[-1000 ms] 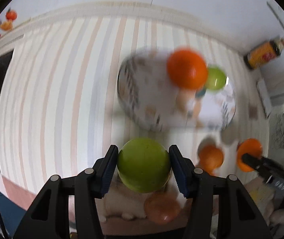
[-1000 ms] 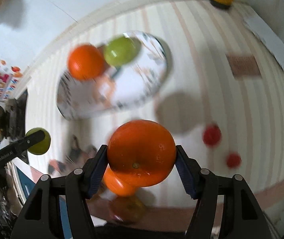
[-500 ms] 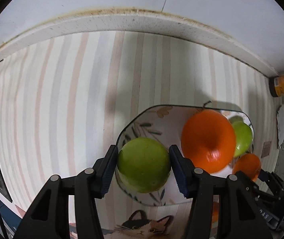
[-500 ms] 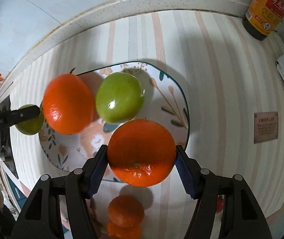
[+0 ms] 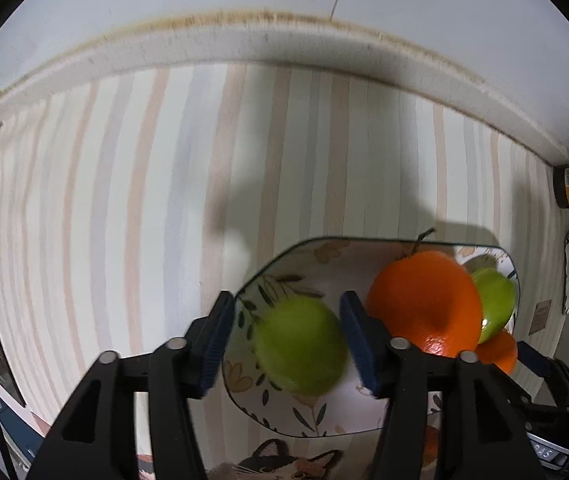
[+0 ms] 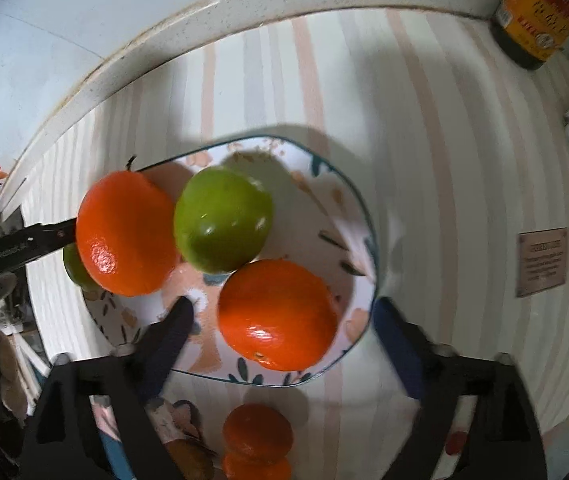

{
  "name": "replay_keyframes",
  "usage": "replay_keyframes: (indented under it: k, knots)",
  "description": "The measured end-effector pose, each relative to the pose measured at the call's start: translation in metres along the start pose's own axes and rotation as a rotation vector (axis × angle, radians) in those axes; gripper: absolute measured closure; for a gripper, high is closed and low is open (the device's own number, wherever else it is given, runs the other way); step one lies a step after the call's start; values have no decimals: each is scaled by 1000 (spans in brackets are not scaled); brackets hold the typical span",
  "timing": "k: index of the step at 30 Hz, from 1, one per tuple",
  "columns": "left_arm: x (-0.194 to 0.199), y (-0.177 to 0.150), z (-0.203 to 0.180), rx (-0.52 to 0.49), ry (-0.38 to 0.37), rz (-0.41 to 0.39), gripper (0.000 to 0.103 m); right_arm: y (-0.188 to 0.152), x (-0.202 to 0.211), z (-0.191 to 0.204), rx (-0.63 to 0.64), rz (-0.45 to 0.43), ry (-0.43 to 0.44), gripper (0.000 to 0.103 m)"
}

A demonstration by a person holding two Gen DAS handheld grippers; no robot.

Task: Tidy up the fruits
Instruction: 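Lower the orange onto the plate with the right tool while the left tool places the green apple, then withdraw both open tools from the plate toward the remaining fruit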

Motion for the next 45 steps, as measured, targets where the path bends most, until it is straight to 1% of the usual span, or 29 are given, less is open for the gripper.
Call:
replay_keyframes:
  k: [1,2,4,7,10,14,18,19,20,21,22,23,24,25,30,33,38,40,43,45]
  knots:
    - [1,2,-1,5,-1,-4,28,0,2,0,6,-7,-11,7]
    - [3,2,0,8,-3,-6,19,-1,4,0,9,-12,-23,7]
    - [8,-1,3,23,2,-8,15,-3,7,0,16,-21,-52,7]
    - [14,-11,8,22,21,-19,14,-8,13,-3,26,-47,-107,7]
    - [20,-30,8,6,39,-38,14,-15,23,-2,35,-76,-125,7]
    - [32,-65,7,-2,82,-90,14,-30,40,2,52,-119,-142,7]
    - [56,-100,6,-8,112,-169,14,-51,61,8,76,-174,-154,7]
    - [64,-111,7,-7,111,-188,14,-57,67,9,81,-186,-151,7]
    - [66,-112,4,-4,110,-198,14,-64,72,10,86,-196,-148,7]
    - [72,-122,4,1,106,-216,14,-68,74,13,89,-202,-146,7]
    - [78,-124,2,4,102,-228,14,-73,77,15,94,-210,-144,7]
    - [86,-136,1,0,100,-248,14,-82,83,17,101,-222,-142,7]
    - [86,-135,-4,-1,103,-262,14,-91,86,20,105,-230,-140,7]
    - [91,-141,-6,-4,104,-276,14,-97,90,22,110,-238,-136,7]
    - [125,-176,-15,-43,107,-357,14,-129,116,31,130,-295,-133,7]
    - [142,-193,-17,-61,97,-391,14,-150,135,36,134,-323,-116,7]
    - [172,-222,-21,-79,88,-453,14,-182,166,45,148,-380,-118,7]
    - [179,-231,-22,-83,84,-471,14,-194,178,48,151,-399,-111,7]
    - [188,-246,-22,-82,82,-495,14,-210,191,51,158,-440,-132,7]
    - [191,-256,-21,-78,79,-501,14,-220,198,53,155,-452,-127,7]
Point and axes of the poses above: each gripper's, at about its wrist camera, not at the fingertips, and x roughly against the way its jaws point, z to its left, y to its top, the point moved 2 cm from there along -x, roughly the way its jaws point
